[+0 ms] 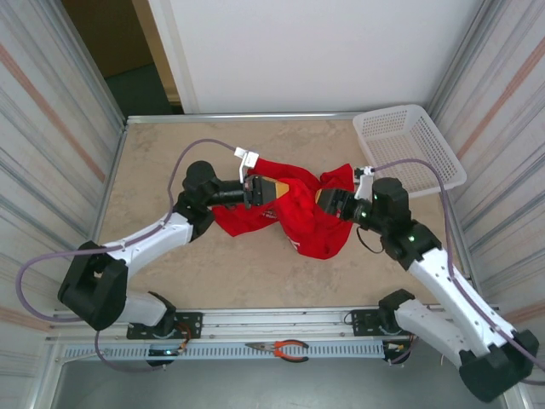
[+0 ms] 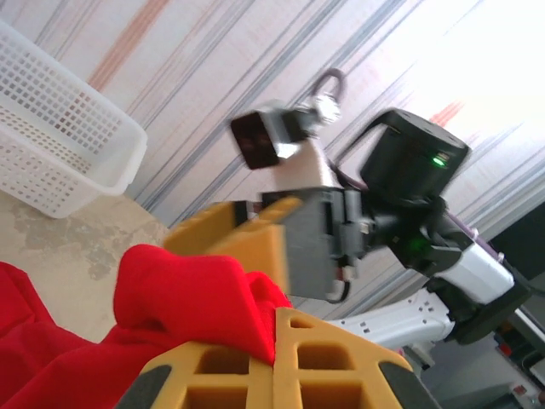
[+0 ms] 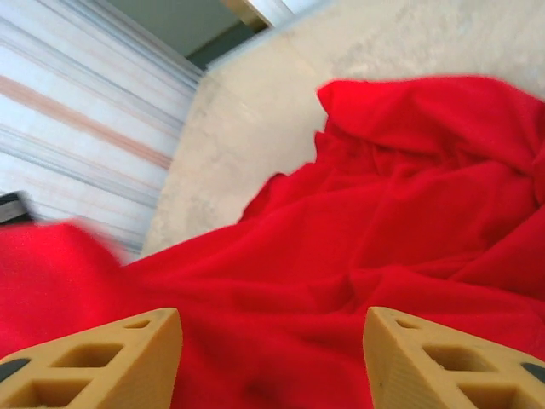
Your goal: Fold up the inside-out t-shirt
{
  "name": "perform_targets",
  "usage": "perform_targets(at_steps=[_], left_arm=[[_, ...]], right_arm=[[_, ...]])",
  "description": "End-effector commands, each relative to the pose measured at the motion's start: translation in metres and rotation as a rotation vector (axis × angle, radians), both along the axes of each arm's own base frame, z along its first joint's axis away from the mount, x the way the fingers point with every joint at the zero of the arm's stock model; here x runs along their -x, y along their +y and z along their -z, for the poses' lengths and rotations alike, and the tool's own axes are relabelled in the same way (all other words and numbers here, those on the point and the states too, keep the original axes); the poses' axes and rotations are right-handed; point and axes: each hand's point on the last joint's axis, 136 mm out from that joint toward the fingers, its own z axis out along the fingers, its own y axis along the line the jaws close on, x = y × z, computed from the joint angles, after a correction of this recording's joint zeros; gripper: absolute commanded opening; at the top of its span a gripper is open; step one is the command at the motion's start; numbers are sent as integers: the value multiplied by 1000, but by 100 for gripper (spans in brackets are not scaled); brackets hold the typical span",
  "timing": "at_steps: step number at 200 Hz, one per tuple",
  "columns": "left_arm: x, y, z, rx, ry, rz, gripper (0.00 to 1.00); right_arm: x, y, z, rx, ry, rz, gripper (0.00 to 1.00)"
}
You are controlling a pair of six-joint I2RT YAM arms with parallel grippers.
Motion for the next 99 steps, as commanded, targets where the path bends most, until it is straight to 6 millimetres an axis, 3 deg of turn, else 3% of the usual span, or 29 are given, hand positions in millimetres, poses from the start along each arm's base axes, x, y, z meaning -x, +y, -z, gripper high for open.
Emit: perform_targets(at_steps=[1, 33, 60, 72, 90, 99], left_arm=[[2, 5, -14, 50, -29, 8, 0], [2, 6, -14, 44, -28, -3, 0], [3, 7, -14, 40, -23, -7, 0], [1, 8, -12, 34, -14, -19, 0], [-12, 13, -4, 13, 33, -87, 0], [-21, 18, 5, 2, 68, -138, 0]], right_arm=[[12, 7, 0, 51, -7, -29, 62], [15, 30, 7, 93, -14, -75, 63], [0, 42, 14, 120, -8, -62, 59], [-6, 45, 12, 122, -12, -60, 43], [-7, 45, -1, 128, -35, -75, 0], [-5, 43, -10, 126, -53, -86, 0]])
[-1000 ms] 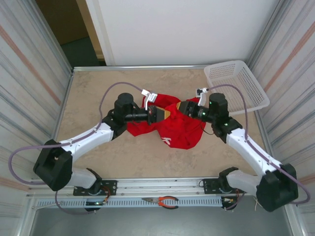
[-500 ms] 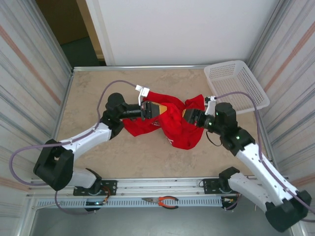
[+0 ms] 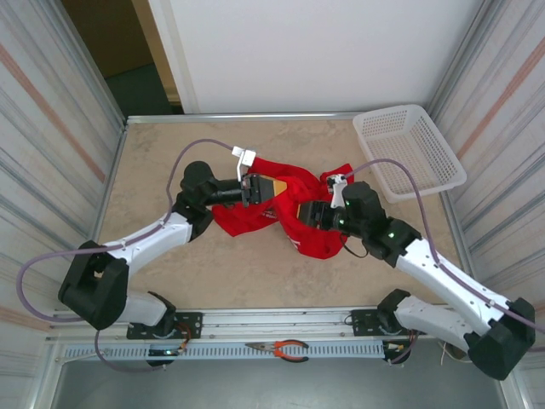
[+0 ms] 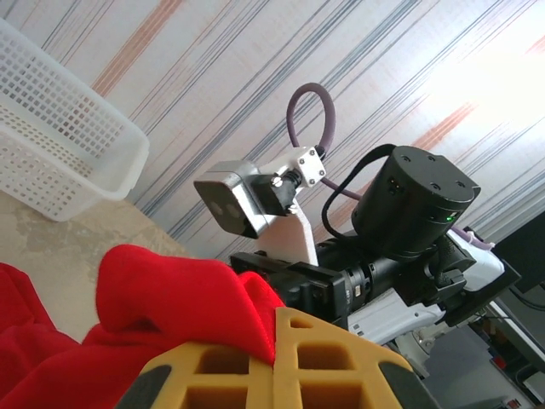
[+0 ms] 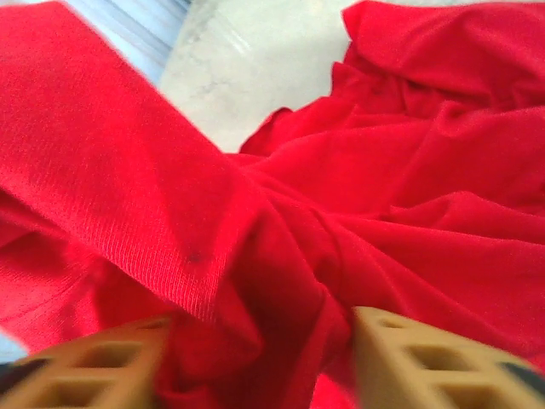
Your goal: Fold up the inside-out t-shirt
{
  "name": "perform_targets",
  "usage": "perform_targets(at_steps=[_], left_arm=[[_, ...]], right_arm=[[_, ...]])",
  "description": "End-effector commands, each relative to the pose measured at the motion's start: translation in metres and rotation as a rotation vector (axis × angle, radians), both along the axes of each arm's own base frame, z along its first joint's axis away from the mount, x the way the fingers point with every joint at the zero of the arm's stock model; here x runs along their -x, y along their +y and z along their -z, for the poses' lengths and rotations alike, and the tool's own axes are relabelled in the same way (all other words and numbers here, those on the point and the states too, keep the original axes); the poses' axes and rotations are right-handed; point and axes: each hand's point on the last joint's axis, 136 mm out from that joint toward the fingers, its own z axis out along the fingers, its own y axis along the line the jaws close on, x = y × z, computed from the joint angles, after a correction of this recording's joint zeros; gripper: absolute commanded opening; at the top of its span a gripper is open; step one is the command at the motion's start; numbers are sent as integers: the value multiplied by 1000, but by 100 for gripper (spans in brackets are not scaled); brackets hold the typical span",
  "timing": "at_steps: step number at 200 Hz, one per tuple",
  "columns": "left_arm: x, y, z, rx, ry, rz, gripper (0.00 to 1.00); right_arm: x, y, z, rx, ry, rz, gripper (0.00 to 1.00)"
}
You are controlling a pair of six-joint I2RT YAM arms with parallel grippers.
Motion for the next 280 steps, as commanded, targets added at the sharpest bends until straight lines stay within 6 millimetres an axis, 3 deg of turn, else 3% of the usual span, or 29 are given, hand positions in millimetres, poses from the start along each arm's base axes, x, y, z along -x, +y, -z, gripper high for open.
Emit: perform_targets(at_steps=[1, 14, 21, 33, 44, 56, 83, 150, 189, 238, 280], left_arm=[[-14, 14, 5, -6, 40, -105, 0], [-29, 24, 19, -13, 98, -172, 1], [-39, 31, 26, -14, 133, -209, 12], [-50, 40, 39, -13, 176, -253, 19], [-58, 46, 49, -13, 206, -274, 32], [-60, 47, 53, -13, 217, -274, 41], [-55, 47, 53, -41, 195, -280, 52], [4, 45, 23, -186, -53, -353, 49], [26, 22, 25, -207, -95, -279, 44], [13, -1, 36, -232, -92, -278, 46], [-5, -7, 29, -234, -119, -324, 47]], right_arm=[[-6, -2, -48, -36, -122, -7, 0], [2, -5, -66, -65, -167, -41, 0], [9, -4, -79, -95, -210, -84, 0], [26, 0, -102, -168, -284, -178, 0], [39, 3, -116, -228, -331, -246, 0], [44, 5, -120, -251, -336, -284, 0], [39, 8, -108, -239, -305, -287, 0], [23, 8, -84, -228, -249, -252, 0], [19, 9, -79, -229, -235, -237, 0], [19, 9, -80, -238, -235, -236, 0], [20, 9, -80, -237, -233, -238, 0]])
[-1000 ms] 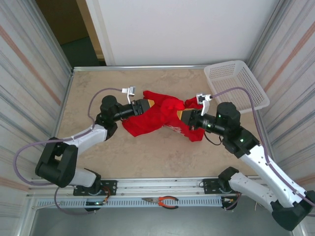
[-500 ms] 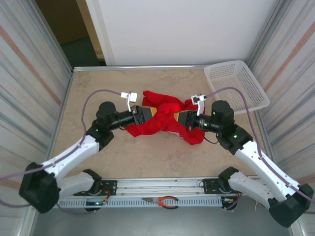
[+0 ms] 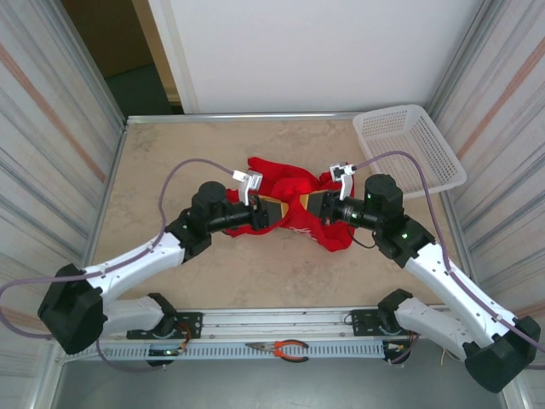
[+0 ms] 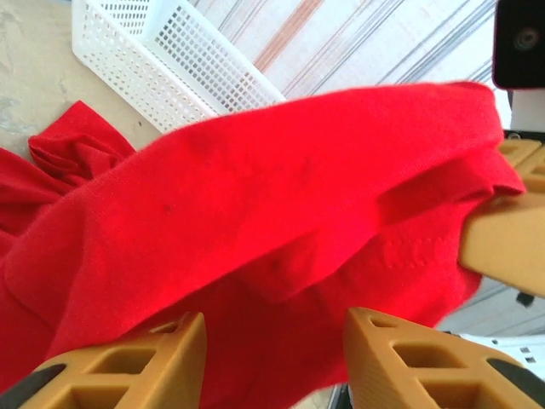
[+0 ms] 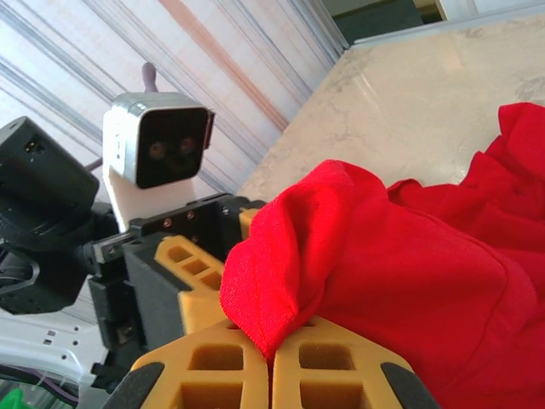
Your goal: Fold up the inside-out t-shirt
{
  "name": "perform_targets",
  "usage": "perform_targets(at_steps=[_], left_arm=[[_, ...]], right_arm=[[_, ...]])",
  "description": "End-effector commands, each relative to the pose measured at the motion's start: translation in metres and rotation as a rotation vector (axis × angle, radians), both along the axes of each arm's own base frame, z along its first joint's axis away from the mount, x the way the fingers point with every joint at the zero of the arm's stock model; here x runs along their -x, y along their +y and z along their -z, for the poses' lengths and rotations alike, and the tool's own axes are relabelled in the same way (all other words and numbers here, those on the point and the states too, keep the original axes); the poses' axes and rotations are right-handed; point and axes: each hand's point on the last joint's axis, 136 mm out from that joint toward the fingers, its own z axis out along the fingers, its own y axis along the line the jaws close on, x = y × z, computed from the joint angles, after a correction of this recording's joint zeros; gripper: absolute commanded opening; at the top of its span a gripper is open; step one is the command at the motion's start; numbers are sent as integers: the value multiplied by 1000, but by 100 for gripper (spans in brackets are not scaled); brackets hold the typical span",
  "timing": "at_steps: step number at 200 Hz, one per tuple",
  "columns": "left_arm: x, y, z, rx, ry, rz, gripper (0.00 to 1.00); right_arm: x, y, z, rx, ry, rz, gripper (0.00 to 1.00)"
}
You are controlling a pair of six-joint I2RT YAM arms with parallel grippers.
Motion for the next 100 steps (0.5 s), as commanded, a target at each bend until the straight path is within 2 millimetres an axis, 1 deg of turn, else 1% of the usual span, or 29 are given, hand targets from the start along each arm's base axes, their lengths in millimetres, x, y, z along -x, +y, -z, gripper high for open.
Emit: perform_targets(at_steps=[1, 42, 57, 65, 73, 89, 96, 100], left_arm=[[-12, -3, -30, 33, -101, -34, 47], [-22, -7, -33, 34, -103, -44, 46], [-25, -9, -32, 36, -103, -42, 43], [-26, -10, -32, 35, -105, -42, 39], [-27, -11, -32, 33, -104, -39, 32], [-31, -10, -35, 37, -106, -34, 11], [-31, -9, -39, 40, -106, -25, 1], [-32, -7, -41, 40, -104, -22, 0]], right_arm=[[0, 1, -8, -31, -10, -8, 0], [1, 1, -8, -35, -8, -11, 0], [2, 1, -8, -37, -9, -16, 0], [2, 1, -7, -38, -8, -17, 0], [2, 1, -6, -36, -5, -16, 0], [2, 1, -4, -31, -1, -13, 0], [0, 0, -2, -24, 3, -4, 0], [-1, -1, 0, -18, 6, 1, 0]])
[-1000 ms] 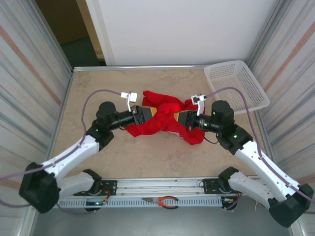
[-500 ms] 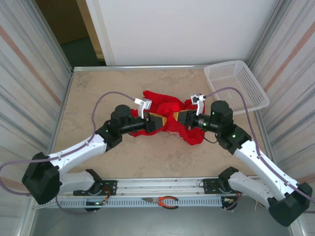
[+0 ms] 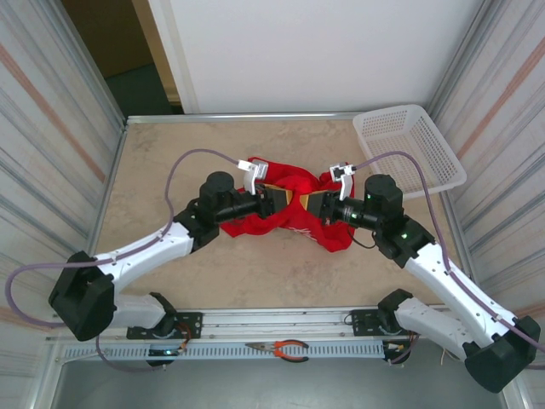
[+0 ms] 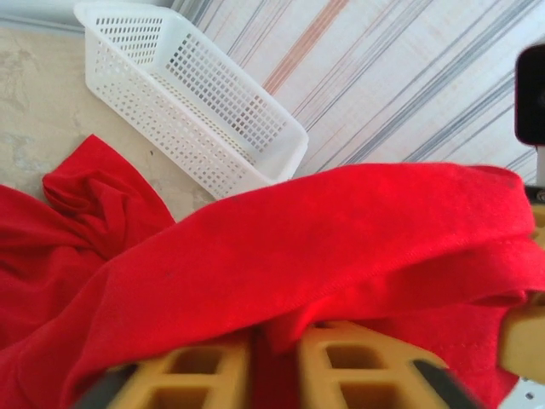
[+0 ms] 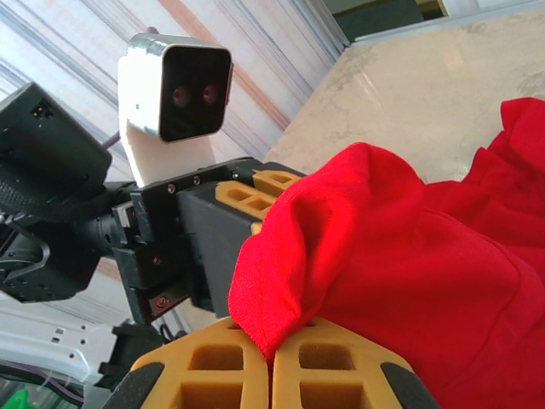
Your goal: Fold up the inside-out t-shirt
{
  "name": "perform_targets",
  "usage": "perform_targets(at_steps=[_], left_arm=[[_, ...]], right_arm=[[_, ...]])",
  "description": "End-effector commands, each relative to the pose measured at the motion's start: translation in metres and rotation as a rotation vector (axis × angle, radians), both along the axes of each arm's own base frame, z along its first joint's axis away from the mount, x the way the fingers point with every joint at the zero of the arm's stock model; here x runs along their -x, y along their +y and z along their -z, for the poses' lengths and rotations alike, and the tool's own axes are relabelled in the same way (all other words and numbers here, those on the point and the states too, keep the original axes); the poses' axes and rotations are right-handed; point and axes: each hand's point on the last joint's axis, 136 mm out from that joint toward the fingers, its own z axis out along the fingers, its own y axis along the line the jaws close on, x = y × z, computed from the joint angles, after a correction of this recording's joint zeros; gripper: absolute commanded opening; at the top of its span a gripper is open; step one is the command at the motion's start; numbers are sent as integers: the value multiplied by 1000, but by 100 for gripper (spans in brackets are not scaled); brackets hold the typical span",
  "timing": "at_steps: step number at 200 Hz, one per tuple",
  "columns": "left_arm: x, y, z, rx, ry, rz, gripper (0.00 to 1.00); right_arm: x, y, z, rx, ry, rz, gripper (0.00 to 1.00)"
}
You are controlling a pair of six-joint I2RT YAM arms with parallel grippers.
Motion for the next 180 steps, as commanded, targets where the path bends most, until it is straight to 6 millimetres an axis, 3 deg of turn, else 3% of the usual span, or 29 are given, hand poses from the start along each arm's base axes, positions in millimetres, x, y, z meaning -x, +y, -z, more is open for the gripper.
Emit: perform_targets(at_steps=[1, 27, 37, 40, 46, 56, 76, 104, 133, 158, 180], left_arm=[[-8, 3, -34, 44, -68, 10, 0], [2, 13, -63, 86, -53, 105, 0], [11, 15, -76, 114, -29, 181, 0], [15, 16, -79, 124, -16, 208, 0], [21, 16, -89, 147, -1, 269, 0], [30, 17, -101, 189, 44, 352, 0], [42, 20, -124, 265, 67, 453, 0], [48, 23, -143, 293, 38, 461, 0], [48, 24, -142, 266, 14, 456, 0], [47, 24, -138, 254, 18, 452, 0], [46, 24, -136, 250, 20, 443, 0]], right_arm=[[-2, -1, 0, -8, -8, 3, 0], [-26, -11, 22, 43, 48, 87, 1], [-39, -18, 32, 58, 89, 136, 23], [-44, -22, 35, 65, 106, 165, 34], [-57, -28, 51, 102, 164, 217, 48], [-71, -38, 64, 151, 218, 289, 56], [-81, -52, 71, 200, 262, 365, 60], [-72, -69, 52, 209, 237, 432, 61], [-48, -79, 18, 159, 161, 434, 60], [-33, -72, -2, 127, 105, 375, 63], [-26, -55, -8, 106, 73, 290, 68]])
